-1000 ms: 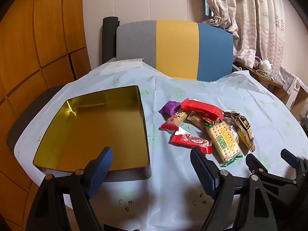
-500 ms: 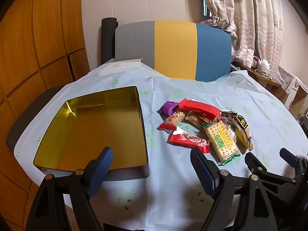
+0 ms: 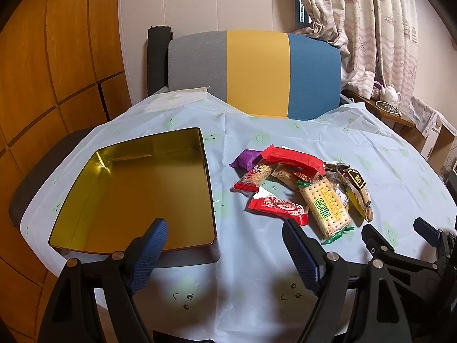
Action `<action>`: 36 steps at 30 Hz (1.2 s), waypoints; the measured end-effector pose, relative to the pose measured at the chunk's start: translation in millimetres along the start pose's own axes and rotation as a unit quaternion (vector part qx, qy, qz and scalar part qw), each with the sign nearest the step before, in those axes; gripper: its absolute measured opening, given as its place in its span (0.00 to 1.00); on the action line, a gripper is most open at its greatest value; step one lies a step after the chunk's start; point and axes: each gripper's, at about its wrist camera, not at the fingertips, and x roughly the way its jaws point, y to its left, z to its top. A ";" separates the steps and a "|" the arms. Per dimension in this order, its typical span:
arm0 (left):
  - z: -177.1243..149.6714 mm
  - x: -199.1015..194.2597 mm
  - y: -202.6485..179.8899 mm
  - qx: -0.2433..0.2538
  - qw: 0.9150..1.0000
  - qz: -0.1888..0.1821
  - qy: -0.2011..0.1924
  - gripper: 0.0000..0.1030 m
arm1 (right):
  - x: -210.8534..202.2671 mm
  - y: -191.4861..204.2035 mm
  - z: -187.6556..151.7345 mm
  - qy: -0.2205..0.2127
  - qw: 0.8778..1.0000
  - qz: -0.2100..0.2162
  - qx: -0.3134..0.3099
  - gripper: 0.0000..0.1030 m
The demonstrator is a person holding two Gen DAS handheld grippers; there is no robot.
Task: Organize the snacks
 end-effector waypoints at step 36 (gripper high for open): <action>1.6 2.5 -6.6 0.008 1.000 -0.008 0.005 0.81 | 2.2 -10.6 7.2 -0.009 1.000 -0.011 0.004 1.00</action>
